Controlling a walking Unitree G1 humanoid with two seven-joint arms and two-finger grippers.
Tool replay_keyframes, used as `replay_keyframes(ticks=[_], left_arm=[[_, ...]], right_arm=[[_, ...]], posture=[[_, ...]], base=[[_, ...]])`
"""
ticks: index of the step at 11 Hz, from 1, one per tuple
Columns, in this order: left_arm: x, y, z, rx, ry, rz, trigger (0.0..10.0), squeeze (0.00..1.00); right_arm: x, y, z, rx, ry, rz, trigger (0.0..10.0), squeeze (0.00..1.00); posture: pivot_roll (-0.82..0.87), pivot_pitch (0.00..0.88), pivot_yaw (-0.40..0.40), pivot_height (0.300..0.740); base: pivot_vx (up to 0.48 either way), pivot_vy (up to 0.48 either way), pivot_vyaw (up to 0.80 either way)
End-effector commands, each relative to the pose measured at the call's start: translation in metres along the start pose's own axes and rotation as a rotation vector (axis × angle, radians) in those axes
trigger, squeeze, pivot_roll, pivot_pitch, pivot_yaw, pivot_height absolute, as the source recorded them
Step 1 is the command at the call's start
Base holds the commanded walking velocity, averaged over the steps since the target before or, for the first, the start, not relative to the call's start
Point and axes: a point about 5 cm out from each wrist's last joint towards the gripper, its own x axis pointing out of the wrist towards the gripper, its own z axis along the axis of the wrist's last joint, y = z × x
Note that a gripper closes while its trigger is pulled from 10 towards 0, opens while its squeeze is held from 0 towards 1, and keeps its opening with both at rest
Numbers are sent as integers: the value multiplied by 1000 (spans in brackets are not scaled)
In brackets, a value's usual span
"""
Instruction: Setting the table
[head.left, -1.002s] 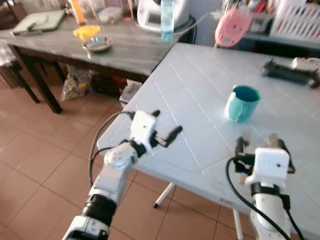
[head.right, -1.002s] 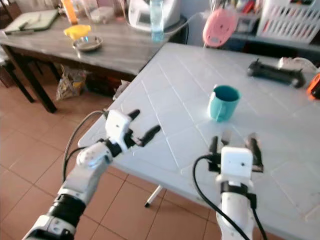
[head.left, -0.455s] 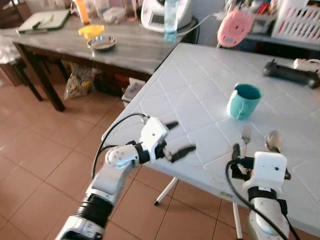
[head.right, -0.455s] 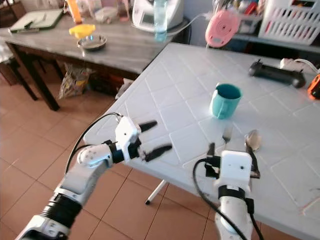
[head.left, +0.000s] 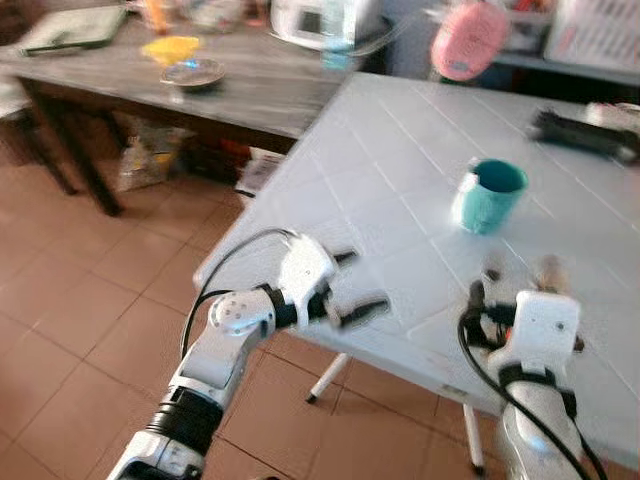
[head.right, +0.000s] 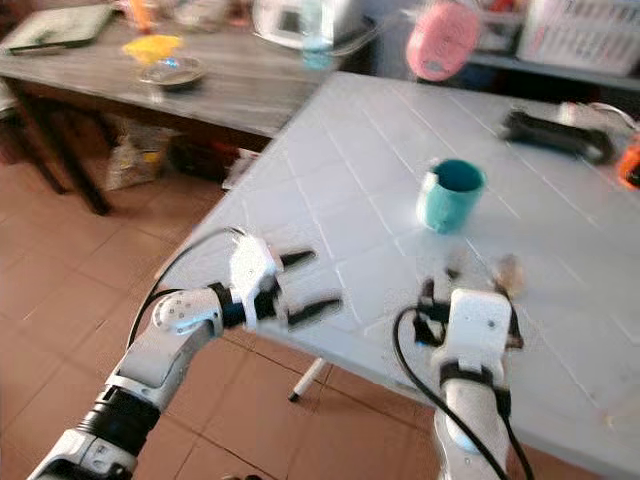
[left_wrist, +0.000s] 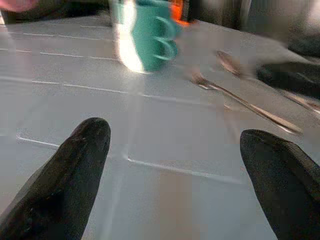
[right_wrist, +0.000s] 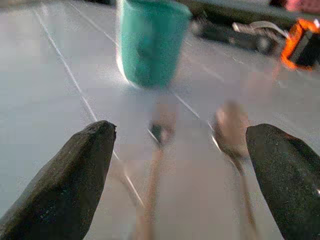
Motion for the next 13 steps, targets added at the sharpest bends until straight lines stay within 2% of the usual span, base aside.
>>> replay_keyframes(ticks=[1,2,3,5,7,9,10,12,13], left_arm=[[-4,15,2,-13,-18,138,10000,0],[-5,21,3,-13,-27,202,10000,0],[-10,37,7,-16,-63,373,10000,0],[-15,46,8,-15,-64,455,10000,0],[-13,43,3,-22,-33,423,10000,0],[-10,38,3,-58,-22,294,10000,0],[-7,38,7,-35,-12,217,10000,0],[-5,37,9,-8,-2,158,10000,0],[-3,29,8,-10,13,81,10000,0]], right_arm=[[-3,-3,4,-8,-13,-4,10000,0],[-3,-3,5,-15,-19,-3,10000,0],[-5,-2,8,-29,-37,3,10000,0],[-6,-1,10,-41,-51,13,10000,0],[-7,0,11,-42,-52,19,10000,0],[-7,2,11,-36,-53,23,10000,0],[-5,5,12,-32,-53,30,10000,0],[0,11,15,-27,-58,46,10000,0],[7,16,18,-31,-73,64,10000,0]], posture=[[-26,125,23,740],[-26,125,23,740],[-28,130,20,740],[-29,132,16,740],[-30,133,14,740],[-29,135,15,740],[-30,141,20,740],[-32,144,24,740],[-31,144,21,740]], base=[[0,0,-731],[0,0,-731],[0,0,-731],[0,0,-734],[0,0,-734],[0,0,-731],[0,0,-731],[0,0,-731],[0,0,0]])
